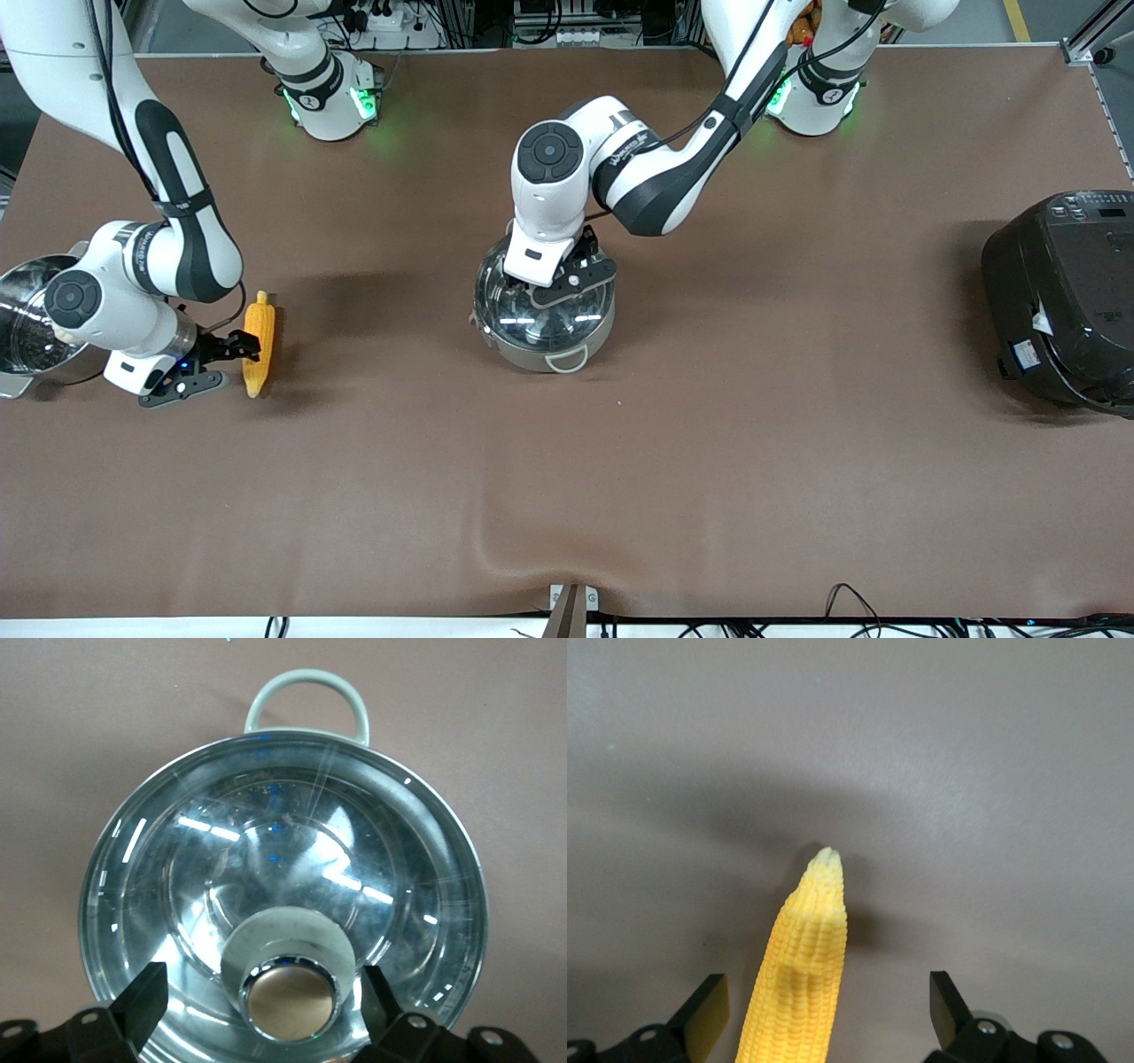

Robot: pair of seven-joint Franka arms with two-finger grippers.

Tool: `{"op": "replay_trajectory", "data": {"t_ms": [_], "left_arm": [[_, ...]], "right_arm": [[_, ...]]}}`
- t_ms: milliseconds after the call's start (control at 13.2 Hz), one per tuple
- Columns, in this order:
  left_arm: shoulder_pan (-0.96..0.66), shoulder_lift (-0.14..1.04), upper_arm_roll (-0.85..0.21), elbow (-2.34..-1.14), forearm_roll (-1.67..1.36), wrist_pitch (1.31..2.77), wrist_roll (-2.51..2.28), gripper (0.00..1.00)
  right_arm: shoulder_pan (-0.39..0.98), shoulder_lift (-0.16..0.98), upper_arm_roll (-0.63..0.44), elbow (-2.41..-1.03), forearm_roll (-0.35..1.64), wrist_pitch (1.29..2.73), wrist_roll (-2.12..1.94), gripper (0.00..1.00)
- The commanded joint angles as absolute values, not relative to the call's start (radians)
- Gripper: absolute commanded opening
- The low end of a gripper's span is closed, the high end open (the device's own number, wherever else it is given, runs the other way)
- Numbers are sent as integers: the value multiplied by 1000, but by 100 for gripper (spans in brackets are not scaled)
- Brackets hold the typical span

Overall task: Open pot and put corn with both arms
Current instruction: 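Grasp the lid knob with the left gripper while the right gripper grasps the corn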

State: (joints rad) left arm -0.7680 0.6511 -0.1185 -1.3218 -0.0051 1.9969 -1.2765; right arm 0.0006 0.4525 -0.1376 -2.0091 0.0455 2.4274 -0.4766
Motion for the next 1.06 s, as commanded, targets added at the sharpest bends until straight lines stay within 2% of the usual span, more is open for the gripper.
{"op": "replay_trajectory", "data": {"t_ms": [0, 380, 532, 912, 988], "left_arm": [[-792, 663, -106, -1298, -2, 1996, -1295, 86], [-796, 666, -106, -1301, 0, 1990, -1313, 85], [-796, 669, -106, -1299, 0, 1991, -1315, 79], [-796, 672, -106, -1301, 0, 1991, -1324, 78], [-796, 673, -104, -1302, 2, 1991, -1325, 78]], "right_arm": [[-25, 471, -121, -2023, 106, 2444, -499, 100], [-31, 491, -121, -2031, 127, 2445, -505, 100], [-29, 502, -121, -2033, 159, 2445, -505, 100], [-20, 508, -121, -2040, 179, 2447, -508, 99], [-17, 508, -121, -2040, 179, 2447, -514, 91]]}}
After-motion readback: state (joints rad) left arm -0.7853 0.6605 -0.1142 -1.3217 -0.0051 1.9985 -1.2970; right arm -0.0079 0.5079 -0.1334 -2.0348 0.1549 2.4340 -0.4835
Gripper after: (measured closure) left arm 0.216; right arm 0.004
